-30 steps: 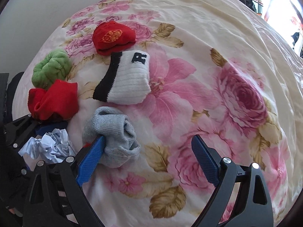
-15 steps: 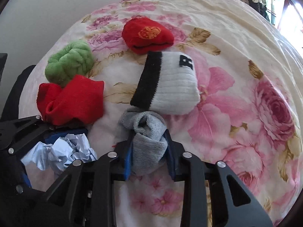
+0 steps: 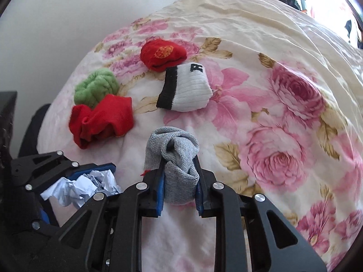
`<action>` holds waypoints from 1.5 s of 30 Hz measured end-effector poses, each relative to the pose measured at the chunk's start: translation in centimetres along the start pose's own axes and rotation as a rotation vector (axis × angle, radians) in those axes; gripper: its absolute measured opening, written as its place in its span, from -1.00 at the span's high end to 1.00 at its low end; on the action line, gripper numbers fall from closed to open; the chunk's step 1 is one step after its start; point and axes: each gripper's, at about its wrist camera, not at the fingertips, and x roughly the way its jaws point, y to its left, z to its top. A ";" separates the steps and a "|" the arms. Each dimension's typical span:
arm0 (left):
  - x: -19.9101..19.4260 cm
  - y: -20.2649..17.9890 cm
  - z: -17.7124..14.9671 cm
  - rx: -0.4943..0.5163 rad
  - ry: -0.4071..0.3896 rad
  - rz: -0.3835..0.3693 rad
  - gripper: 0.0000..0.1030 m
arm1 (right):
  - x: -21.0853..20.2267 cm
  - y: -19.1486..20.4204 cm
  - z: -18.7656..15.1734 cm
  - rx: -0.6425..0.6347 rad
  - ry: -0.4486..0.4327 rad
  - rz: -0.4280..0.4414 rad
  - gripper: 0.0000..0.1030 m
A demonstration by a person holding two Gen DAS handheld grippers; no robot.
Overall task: Collect trash
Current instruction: 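Carry the paper ball and grey sock toward the bin, opening the left tool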
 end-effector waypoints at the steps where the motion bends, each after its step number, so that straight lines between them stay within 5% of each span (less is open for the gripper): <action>1: -0.2 -0.2 -0.3 0.011 0.000 -0.005 -0.03 | -0.3 -0.2 -0.3 0.019 -0.010 0.003 0.63; 10: -2.0 -2.2 -1.3 0.092 -0.020 -0.043 -0.03 | -4.1 -0.3 -4.2 0.137 -0.083 -0.036 0.63; 26: -4.6 -3.2 -4.6 0.216 -0.016 -0.075 -0.03 | -9.7 3.2 -14.3 0.440 -0.112 -0.320 0.63; 45: -8.9 -9.5 -11.9 0.546 -0.021 -0.169 -0.04 | -18.8 10.9 -26.4 0.716 -0.266 -0.491 0.63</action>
